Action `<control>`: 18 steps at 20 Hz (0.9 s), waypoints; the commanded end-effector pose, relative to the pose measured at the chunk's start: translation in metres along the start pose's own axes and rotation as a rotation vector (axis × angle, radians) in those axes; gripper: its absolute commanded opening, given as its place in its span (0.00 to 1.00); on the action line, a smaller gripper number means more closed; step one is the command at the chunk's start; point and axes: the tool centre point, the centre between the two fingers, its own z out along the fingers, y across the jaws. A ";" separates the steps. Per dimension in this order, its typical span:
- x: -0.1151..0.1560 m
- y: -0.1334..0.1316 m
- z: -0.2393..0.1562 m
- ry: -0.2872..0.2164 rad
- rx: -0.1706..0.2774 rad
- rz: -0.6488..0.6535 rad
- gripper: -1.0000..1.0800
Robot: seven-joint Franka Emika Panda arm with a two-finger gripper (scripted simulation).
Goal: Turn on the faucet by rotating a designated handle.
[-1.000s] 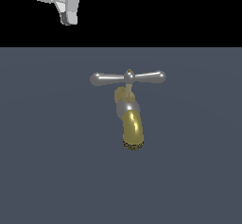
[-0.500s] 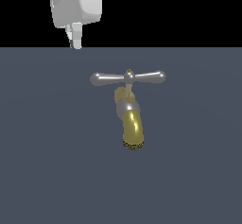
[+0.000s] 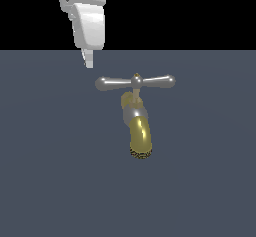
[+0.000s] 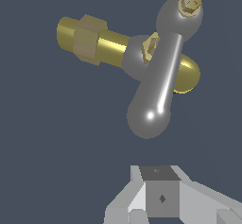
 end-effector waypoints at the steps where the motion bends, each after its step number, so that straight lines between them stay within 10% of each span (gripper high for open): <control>1: 0.007 -0.010 0.011 0.002 0.000 0.053 0.00; 18: 0.044 -0.045 0.055 0.011 -0.006 0.278 0.00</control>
